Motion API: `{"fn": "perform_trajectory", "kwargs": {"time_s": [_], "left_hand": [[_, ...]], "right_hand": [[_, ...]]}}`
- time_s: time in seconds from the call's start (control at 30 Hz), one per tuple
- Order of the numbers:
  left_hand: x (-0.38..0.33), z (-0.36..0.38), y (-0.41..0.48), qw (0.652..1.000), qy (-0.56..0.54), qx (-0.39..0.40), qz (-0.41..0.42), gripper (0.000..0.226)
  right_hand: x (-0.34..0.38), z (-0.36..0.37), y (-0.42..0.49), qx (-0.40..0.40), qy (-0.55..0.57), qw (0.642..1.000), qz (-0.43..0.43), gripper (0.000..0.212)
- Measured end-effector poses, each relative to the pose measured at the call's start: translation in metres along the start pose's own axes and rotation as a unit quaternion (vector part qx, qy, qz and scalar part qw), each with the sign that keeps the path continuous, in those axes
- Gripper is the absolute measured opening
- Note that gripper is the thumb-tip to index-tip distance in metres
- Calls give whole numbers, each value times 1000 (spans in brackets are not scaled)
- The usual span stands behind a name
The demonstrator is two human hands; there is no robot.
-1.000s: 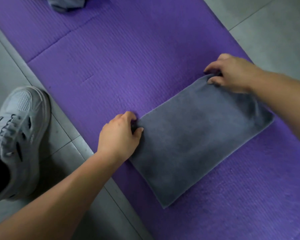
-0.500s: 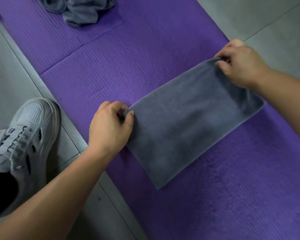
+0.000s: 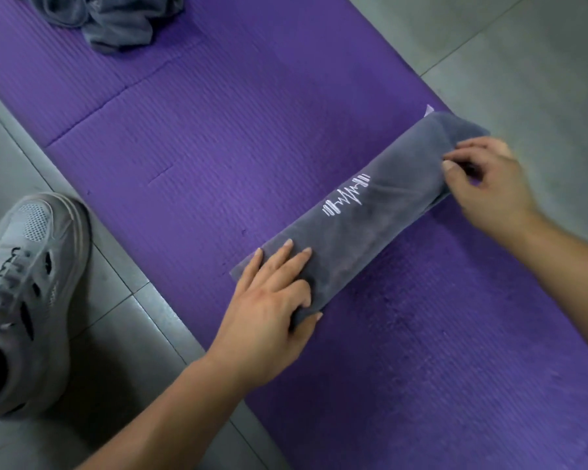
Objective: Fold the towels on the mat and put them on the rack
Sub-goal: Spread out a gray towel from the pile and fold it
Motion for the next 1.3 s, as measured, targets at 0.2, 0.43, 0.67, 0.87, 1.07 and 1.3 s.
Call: {"fn": "perform_trajectory", "kwargs": {"time_s": [0.2, 0.43, 0.67, 0.87, 1.07, 1.3], "left_hand": [[4, 17, -5, 996, 90, 13, -28, 29], [-13, 18, 39, 979, 178, -19, -99, 70], [-1, 39, 36, 962, 258, -9, -93, 82], [0, 38, 36, 956, 276, 1, -96, 88], [2, 38, 38, 957, 271, -6, -101, 87], [4, 37, 39, 959, 260, 7, -116, 87]], "right_hand": [[-4, 26, -34, 80, -112, 990, 29, 52], [44, 46, -31, 54, -177, 982, 25, 55], [101, 114, -44, 194, -162, 947, -200, 63], [23, 80, -7, 199, -210, 955, -65, 74], [1, 74, 11, 156, -214, 964, 25, 72], [-6, 73, 13, 131, -204, 967, 80, 79]]}}
Point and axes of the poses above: each hand's wrist, its own y-axis towards the middle knuckle, its own z-axis out of the palm, x = y × z, the point moved 4 cm from there along y, towards the middle knuckle, and after that the axes turned 13 degrees about -z, right-handed, at the moved point
